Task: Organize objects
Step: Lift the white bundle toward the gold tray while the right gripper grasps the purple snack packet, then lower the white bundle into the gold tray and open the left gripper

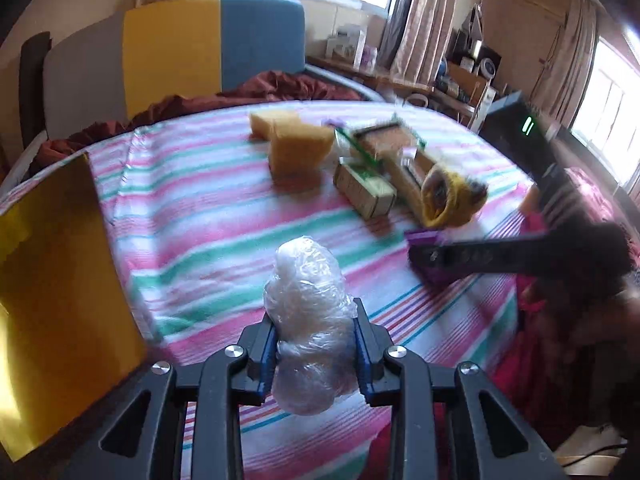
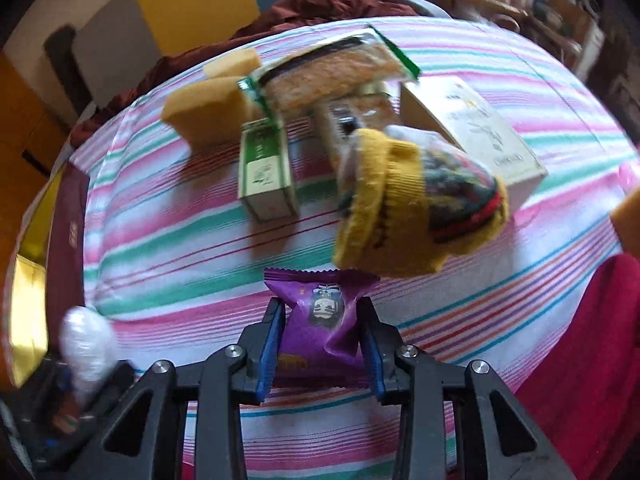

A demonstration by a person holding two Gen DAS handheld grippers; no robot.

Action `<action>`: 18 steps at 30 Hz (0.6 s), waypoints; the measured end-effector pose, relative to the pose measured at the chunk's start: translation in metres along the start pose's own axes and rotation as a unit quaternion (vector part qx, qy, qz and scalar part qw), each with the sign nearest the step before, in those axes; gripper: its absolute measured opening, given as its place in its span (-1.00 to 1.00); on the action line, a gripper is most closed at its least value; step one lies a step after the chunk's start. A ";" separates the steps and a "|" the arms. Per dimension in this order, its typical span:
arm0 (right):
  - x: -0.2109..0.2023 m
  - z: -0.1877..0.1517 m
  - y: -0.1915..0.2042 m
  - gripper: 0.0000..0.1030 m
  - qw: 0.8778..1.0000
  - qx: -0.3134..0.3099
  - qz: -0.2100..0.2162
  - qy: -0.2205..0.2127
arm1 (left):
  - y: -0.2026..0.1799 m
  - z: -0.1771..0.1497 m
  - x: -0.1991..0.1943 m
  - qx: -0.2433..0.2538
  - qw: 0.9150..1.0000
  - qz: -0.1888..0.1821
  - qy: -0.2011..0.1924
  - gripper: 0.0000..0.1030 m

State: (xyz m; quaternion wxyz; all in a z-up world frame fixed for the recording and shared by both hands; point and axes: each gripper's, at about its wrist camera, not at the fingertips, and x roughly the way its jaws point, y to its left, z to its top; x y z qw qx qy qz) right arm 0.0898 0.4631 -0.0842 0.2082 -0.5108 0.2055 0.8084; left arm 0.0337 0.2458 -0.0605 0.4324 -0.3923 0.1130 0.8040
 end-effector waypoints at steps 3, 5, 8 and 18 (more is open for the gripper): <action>-0.002 -0.002 0.006 -0.28 0.999 -0.024 0.020 -0.011 | 0.028 0.008 -0.032 -0.037 0.999 0.017 -0.022 -0.39; -0.003 -0.004 0.012 -0.28 0.999 -0.041 0.026 -0.019 | 0.057 0.015 -0.054 -0.072 0.996 0.037 -0.035 -0.39; -0.001 -0.008 0.021 -0.29 0.997 -0.062 0.034 -0.027 | 0.110 0.021 -0.077 -0.125 0.989 0.077 -0.035 -0.39; 0.006 -0.017 0.052 -0.29 0.991 -0.121 0.029 -0.040 | 0.275 0.021 -0.071 -0.270 0.946 0.177 0.016 -0.38</action>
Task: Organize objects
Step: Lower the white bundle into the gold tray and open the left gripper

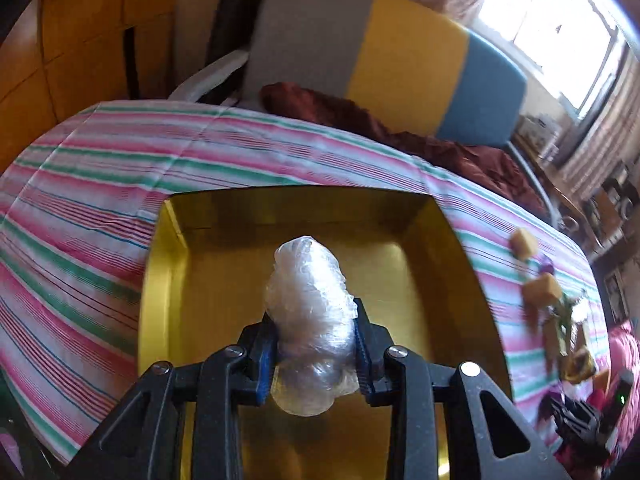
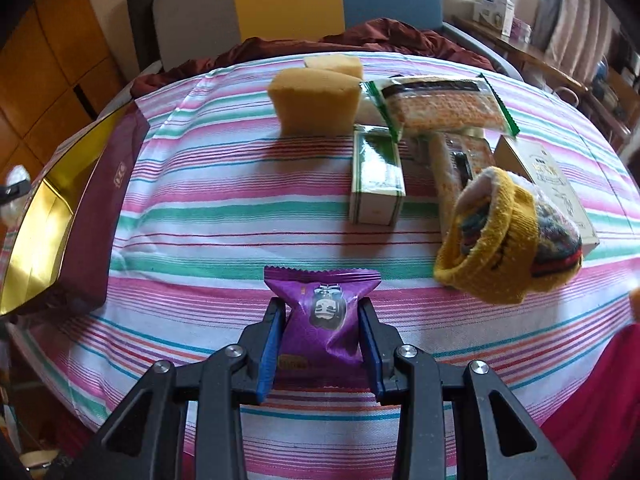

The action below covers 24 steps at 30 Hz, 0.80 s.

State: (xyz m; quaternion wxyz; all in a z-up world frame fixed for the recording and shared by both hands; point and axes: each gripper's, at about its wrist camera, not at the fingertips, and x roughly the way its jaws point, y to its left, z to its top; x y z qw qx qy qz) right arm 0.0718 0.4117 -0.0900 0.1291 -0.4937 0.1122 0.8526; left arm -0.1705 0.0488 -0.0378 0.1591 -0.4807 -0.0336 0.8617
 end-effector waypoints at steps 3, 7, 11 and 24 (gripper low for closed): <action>0.003 -0.001 0.005 -0.29 1.000 -0.015 -0.008 0.001 | 0.014 0.010 0.020 -0.017 1.000 0.013 0.014 -0.38; 0.006 0.001 0.006 -0.29 1.000 -0.020 -0.010 0.004 | 0.032 0.017 0.042 -0.026 0.999 0.034 0.030 -0.37; 0.009 0.002 0.008 -0.29 1.000 -0.026 -0.013 0.006 | 0.037 0.023 0.055 -0.021 0.998 0.046 0.032 -0.36; 0.007 0.000 0.009 -0.28 0.999 -0.031 -0.016 0.007 | 0.033 0.037 0.075 -0.002 0.998 0.058 0.030 0.29</action>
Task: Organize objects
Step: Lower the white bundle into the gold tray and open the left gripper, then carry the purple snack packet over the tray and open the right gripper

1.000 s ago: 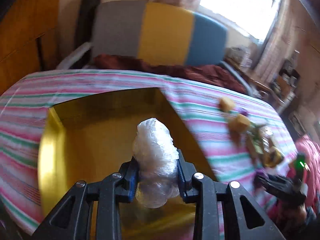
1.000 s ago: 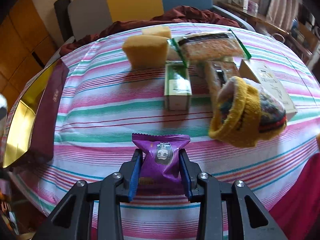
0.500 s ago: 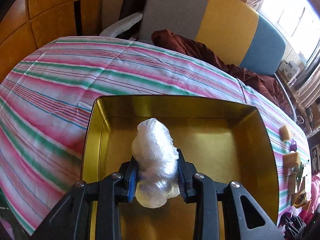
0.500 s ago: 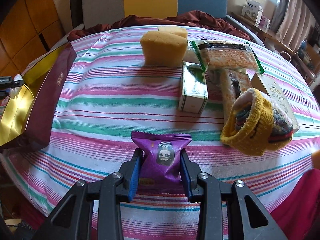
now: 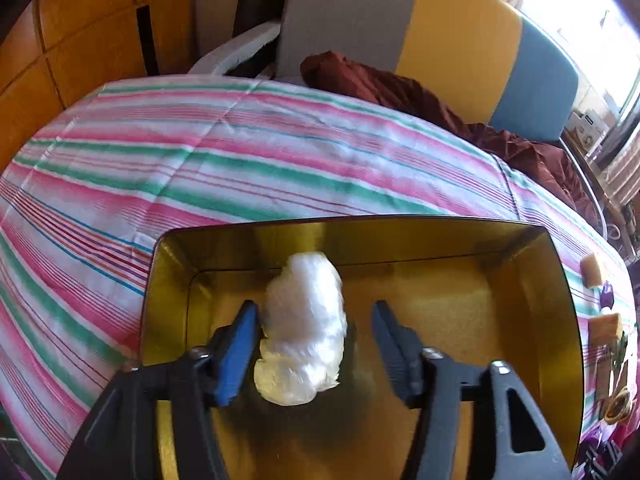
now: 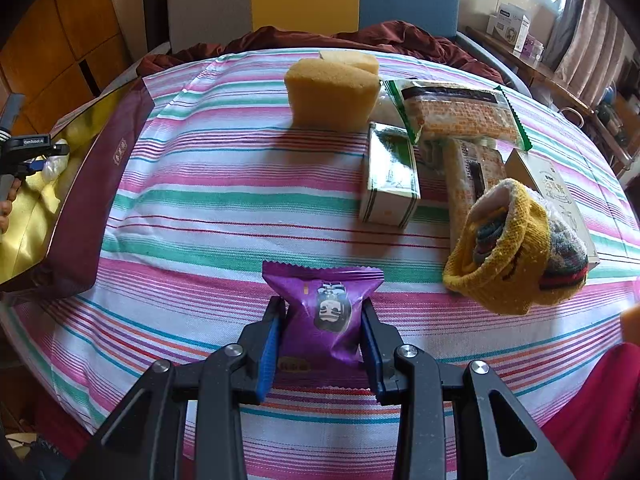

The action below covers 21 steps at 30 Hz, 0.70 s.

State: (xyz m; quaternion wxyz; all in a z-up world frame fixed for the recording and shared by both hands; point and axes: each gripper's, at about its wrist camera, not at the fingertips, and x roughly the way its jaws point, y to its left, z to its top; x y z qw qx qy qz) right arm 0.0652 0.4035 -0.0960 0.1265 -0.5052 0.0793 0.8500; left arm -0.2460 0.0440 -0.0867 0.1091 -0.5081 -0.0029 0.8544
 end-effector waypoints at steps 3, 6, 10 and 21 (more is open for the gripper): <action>0.000 0.000 0.002 -0.26 1.000 0.002 0.001 0.000 | -0.004 -0.008 -0.021 0.005 1.000 -0.006 -0.023 0.32; 0.001 0.000 0.003 -0.25 1.000 0.002 -0.002 0.001 | -0.008 -0.022 -0.049 0.013 0.999 0.005 -0.052 0.32; 0.002 0.001 0.001 -0.25 1.000 0.012 0.002 0.007 | -0.013 -0.055 -0.086 0.021 0.995 0.015 -0.092 0.31; 0.002 0.000 0.000 -0.24 1.000 0.018 0.003 0.002 | -0.012 -0.130 -0.148 -0.016 0.992 -0.002 -0.126 0.31</action>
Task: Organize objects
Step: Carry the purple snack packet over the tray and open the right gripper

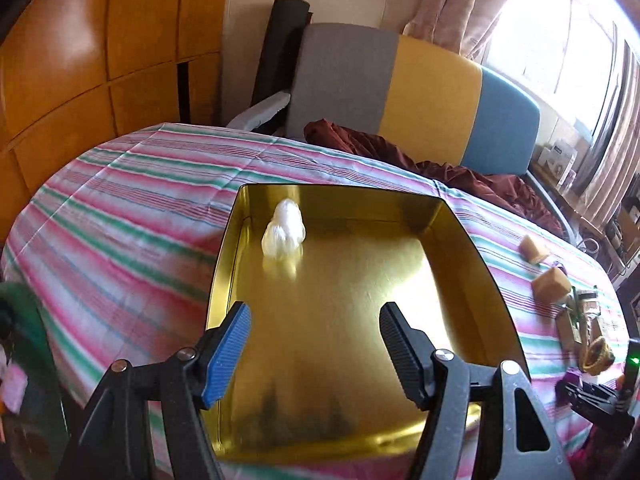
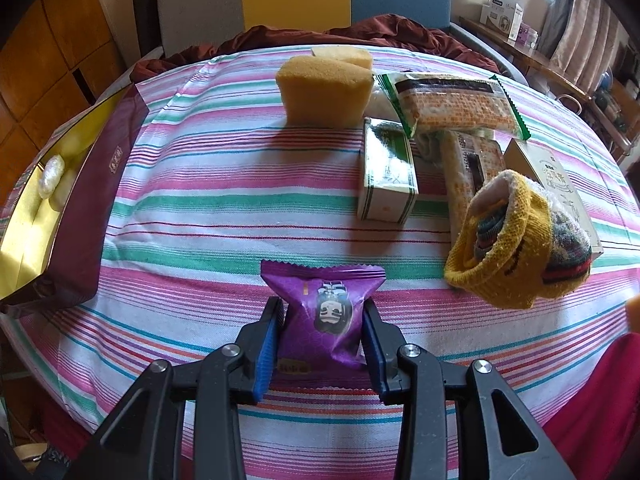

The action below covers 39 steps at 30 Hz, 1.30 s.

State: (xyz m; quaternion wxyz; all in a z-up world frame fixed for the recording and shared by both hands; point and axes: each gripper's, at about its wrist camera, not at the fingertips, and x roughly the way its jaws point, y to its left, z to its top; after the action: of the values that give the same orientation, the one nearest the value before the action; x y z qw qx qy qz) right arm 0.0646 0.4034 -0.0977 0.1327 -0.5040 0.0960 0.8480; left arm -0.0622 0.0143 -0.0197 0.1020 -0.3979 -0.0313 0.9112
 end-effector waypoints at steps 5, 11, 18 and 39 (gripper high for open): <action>-0.001 -0.002 0.001 -0.25 1.000 -0.006 -0.006 -0.009 | -0.005 -0.016 -0.019 0.017 1.000 0.011 -0.008 0.31; -0.007 0.002 0.006 -0.32 1.000 -0.003 0.009 -0.008 | -0.014 -0.025 -0.033 0.039 0.998 0.038 -0.026 0.31; -0.042 0.031 0.067 -0.32 0.993 -0.048 0.096 -0.054 | -0.011 -0.025 -0.042 0.042 0.997 0.048 -0.037 0.31; 0.017 0.055 0.309 -0.25 0.931 -0.207 0.296 0.059 | 0.032 -0.018 -0.063 0.014 0.991 0.105 -0.076 0.31</action>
State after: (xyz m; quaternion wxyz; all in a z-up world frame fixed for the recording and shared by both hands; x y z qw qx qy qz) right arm -0.0883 0.1292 -0.0782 -0.2373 -0.5185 0.0704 0.8185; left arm -0.0121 -0.0310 0.0090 0.0085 -0.3267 0.0158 0.9449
